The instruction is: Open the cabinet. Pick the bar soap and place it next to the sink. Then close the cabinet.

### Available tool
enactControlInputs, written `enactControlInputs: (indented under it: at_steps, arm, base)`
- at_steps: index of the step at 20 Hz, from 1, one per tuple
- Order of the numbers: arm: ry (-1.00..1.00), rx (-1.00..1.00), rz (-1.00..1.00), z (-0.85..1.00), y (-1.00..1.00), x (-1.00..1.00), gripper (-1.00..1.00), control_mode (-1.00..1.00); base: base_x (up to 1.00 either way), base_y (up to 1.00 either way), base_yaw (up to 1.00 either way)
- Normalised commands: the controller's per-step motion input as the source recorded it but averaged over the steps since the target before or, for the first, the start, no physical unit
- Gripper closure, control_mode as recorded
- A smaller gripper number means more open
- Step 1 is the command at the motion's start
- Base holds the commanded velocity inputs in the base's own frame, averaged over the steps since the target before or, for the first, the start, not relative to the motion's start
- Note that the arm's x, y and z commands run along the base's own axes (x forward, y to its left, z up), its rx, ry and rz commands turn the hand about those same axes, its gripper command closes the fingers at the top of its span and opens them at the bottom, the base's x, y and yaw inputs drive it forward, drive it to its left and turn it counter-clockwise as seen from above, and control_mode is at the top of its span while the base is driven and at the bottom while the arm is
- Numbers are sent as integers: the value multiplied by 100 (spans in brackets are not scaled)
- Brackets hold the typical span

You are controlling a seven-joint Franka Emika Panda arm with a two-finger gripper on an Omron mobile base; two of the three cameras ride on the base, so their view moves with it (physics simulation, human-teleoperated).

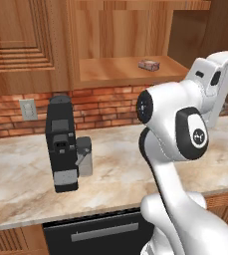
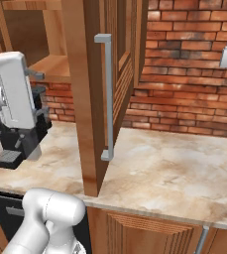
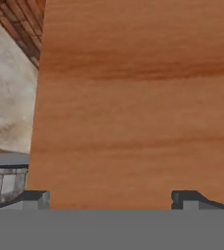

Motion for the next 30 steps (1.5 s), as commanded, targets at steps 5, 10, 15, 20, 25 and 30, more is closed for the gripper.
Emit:
enactControlInputs:
  at_steps: [5, 10, 15, 20, 25, 30]
  arm:
    - [-17, 28, 0, -1, 15, 17, -100, -100]
    - [-20, 43, 0, -9, 14, 42, -100, -100]
    - [-15, 46, 0, -13, 8, 58, -100, -100]
    - [-12, 48, 0, -6, 0, 56, -100, -100]
    - [-12, 46, 0, -18, 0, 51, -100, -100]
    - [-4, 39, 3, -4, 0, 32, -100, -100]
  base:
    - [0, 0, 0]
    - [0, 0, 0]
    - [0, 0, 0]
    - [0, 0, 0]
    - [0, 0, 0]
    - [0, 0, 0]
